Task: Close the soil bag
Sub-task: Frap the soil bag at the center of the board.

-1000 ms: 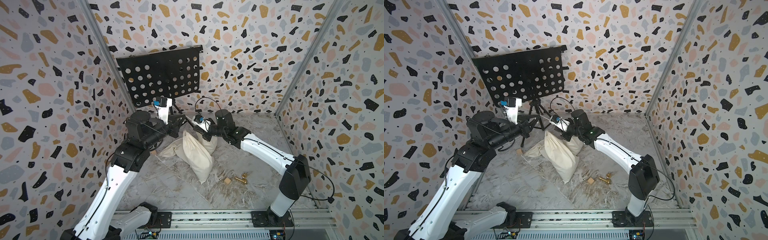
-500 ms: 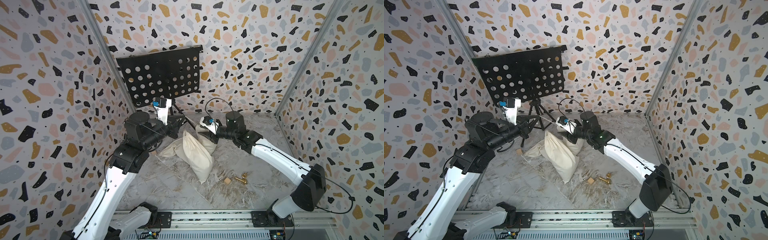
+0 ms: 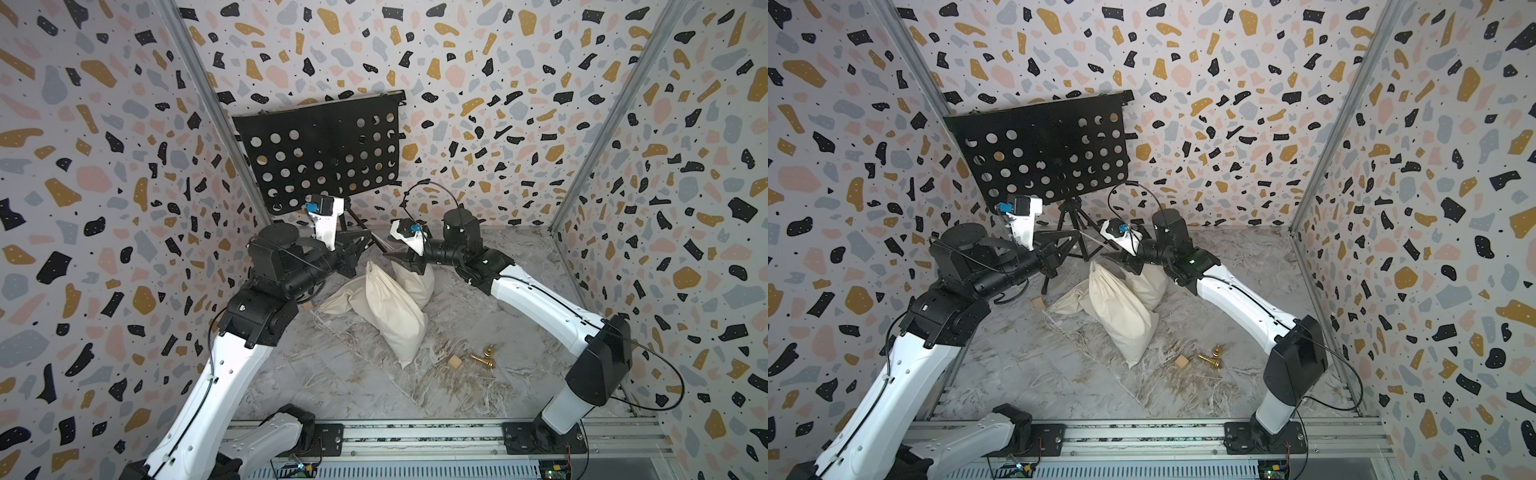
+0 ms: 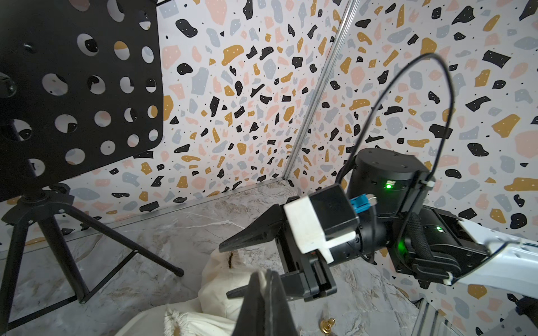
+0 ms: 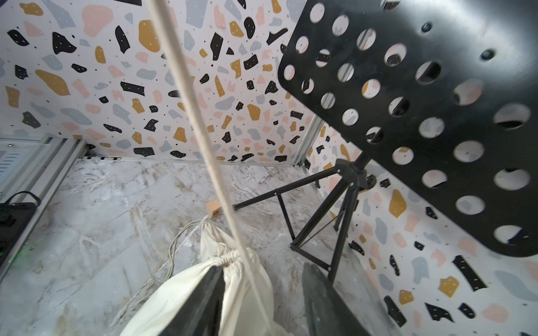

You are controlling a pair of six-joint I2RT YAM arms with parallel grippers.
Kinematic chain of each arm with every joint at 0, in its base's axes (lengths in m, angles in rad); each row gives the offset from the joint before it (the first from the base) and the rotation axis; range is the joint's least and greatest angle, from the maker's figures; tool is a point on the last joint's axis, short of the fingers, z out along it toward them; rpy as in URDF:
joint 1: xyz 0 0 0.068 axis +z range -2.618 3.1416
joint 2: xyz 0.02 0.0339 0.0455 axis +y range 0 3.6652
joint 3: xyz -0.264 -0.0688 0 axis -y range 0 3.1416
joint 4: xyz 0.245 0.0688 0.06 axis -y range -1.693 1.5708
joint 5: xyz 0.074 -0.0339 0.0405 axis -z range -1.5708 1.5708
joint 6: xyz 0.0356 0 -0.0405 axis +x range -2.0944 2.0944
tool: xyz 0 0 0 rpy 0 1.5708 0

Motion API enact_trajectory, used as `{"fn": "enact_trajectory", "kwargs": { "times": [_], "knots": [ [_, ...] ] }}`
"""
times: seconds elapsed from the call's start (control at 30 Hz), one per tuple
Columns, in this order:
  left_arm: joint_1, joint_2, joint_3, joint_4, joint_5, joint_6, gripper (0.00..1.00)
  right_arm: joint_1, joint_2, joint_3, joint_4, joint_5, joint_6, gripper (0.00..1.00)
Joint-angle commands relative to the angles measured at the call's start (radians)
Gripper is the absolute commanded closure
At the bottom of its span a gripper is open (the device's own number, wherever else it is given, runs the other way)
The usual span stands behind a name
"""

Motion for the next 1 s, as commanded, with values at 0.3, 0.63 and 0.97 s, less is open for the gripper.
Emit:
{"fn": "enact_trajectory", "kwargs": {
  "times": [0.3,0.63,0.97],
  "knots": [
    [0.005,-0.076,0.037,0.088,0.011,-0.002,1.0,-0.046,0.07,0.037,-0.112,0.062,-0.059,0.89],
    [0.005,-0.214,0.074,0.088,-0.058,-0.007,1.0,-0.176,0.222,-0.081,-0.215,0.458,-0.144,0.88],
    [0.006,-0.238,0.088,0.082,-0.172,0.001,1.0,-0.382,0.217,-0.098,-0.216,0.849,-0.181,0.85]
  ]
}}
